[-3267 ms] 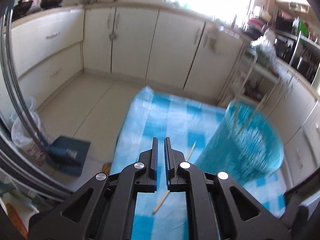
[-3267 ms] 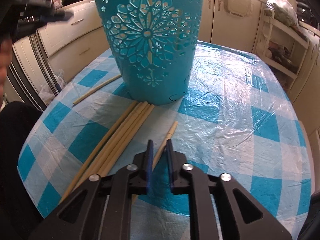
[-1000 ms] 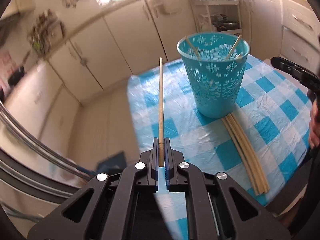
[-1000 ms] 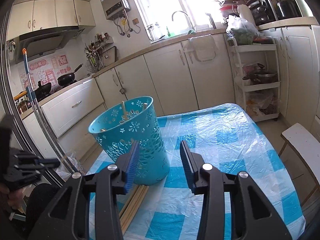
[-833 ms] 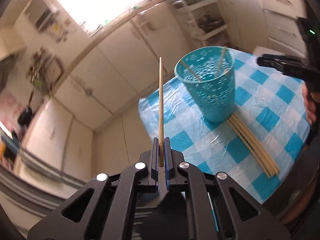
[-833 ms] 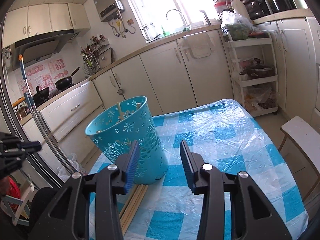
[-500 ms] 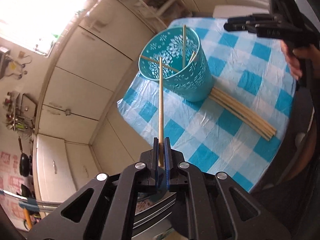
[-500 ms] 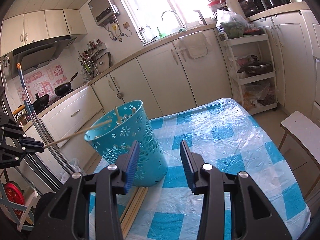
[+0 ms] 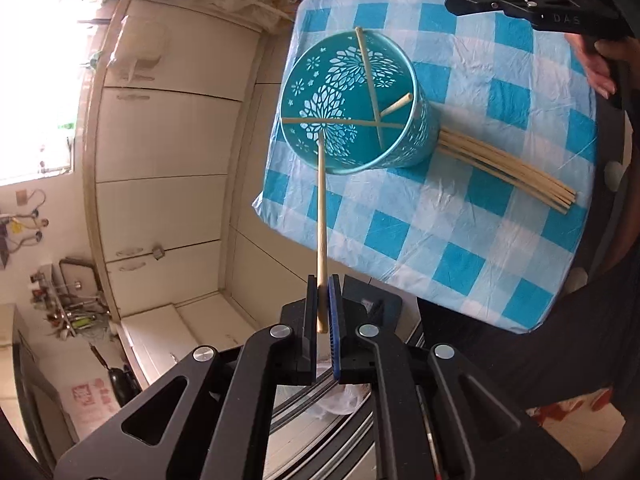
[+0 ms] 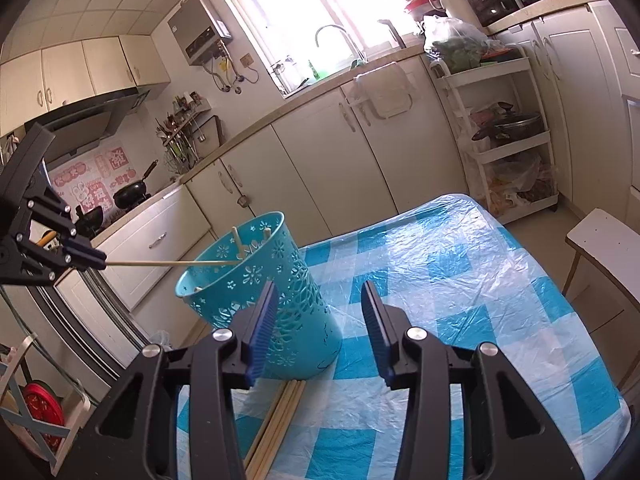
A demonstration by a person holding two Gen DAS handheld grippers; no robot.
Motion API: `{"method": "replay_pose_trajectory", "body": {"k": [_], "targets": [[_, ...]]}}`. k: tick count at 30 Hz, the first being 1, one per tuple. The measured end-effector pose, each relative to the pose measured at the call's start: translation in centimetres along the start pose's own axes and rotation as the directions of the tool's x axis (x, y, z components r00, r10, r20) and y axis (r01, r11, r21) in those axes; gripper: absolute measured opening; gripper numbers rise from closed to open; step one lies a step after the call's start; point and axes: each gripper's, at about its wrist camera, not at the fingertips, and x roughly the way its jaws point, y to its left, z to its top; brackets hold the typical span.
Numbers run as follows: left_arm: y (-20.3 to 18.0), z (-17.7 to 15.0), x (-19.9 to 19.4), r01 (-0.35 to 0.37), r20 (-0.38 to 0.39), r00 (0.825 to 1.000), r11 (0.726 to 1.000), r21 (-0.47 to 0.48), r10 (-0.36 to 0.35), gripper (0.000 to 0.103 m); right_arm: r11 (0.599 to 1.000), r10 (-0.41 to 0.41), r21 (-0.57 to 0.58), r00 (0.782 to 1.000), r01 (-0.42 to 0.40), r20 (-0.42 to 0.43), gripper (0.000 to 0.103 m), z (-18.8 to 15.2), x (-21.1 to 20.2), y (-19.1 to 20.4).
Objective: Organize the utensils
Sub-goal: 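Carry the chopstick over the teal basket and open the left tool, then bring both tools back down beside the chopstick bundle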
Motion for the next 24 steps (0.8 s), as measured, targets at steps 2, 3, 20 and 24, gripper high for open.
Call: {"method": "replay_pose_trajectory", "body": {"k": [2,3,20,24], "targets": [[0.3,0.9,-0.3,-0.002,-0.015,1.000,0.999,0.034,0.002,0.006,1.000,0.003,0.008,1.000,-0.003,0.005,0.043,0.1,-0.1,-0.1],[0.5,1.3,-0.5,-0.003,-0.022,1.000,0.999,0.050,0.005,0.006,1.000,0.004,0.012,1.000,-0.005,0.007,0.044,0.1,-0.2,-0.1],[6.5,4.9,0.1,-0.228,0.029,0.971,0.955,-0.190,0.238,0.016,0.999,-0.004,0.034,1.000,0.004,0.005,0.049,0.0,-0.1,-0.3],[7.9,3.6,-1.0,-0.240,0.075,0.957,0.908,-0.343,0.281,0.029,1.000,-0.013,0.014,1.000,0.013,-0.006,0.050,-0.2,0.2,0.1]]}}
